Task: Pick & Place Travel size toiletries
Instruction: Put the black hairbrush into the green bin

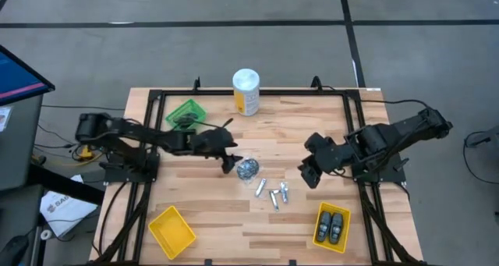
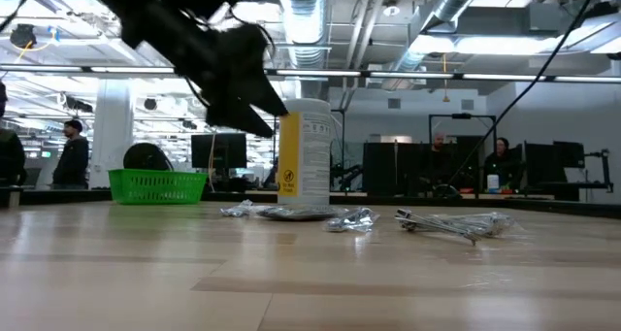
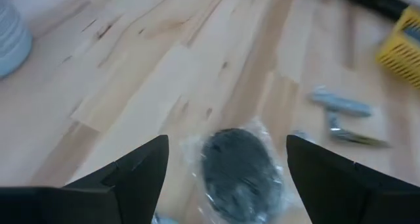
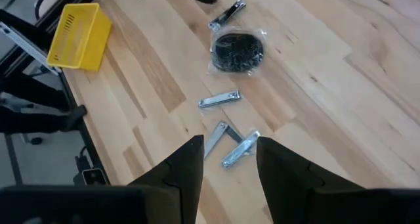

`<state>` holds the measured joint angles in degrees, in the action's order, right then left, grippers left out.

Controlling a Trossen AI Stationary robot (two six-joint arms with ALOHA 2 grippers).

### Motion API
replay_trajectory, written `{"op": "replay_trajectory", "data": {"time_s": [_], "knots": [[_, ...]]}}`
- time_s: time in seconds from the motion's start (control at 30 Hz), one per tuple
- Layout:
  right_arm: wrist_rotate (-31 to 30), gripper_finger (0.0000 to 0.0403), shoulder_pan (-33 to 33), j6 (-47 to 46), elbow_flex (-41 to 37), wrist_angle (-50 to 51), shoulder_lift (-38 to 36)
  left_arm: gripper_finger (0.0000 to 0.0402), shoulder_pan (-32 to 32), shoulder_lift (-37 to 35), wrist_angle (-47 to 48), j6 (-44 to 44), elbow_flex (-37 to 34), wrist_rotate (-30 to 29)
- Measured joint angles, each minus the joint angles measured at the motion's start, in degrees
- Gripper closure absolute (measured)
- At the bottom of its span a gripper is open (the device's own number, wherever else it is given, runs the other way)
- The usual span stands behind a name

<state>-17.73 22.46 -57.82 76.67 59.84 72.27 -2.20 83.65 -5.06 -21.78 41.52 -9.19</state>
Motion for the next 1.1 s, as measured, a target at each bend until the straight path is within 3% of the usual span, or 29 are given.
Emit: {"op": "replay_trajectory", "data": {"time_s": [0.37, 0.8, 0.93, 1.1], "knots": [[-2.3, 0.0275, 3.6, -4.0, -1.2, -0.1, 0.0, 0.0105, -1.4, 15.3, -2.4, 2.5, 5.2, -1.8], [-3.2, 0.0278, 3.8, -5.3, -1.1, -0.1, 0.0, 0.0111, -1.2, 21.0, -2.8, 1.9, 5.2, -2.9], [-3.2, 0.0278, 3.8, -5.3, -1.1, -0.1, 0.0, 0.0150, -1.1, 20.9, -2.9, 1.9, 5.2, -2.1], [-3.3, 0.0278, 3.8, -5.2, -1.1, -0.1, 0.0, 0.0237, -1.1, 20.9, -2.9, 2.0, 5.2, -1.4]]}}
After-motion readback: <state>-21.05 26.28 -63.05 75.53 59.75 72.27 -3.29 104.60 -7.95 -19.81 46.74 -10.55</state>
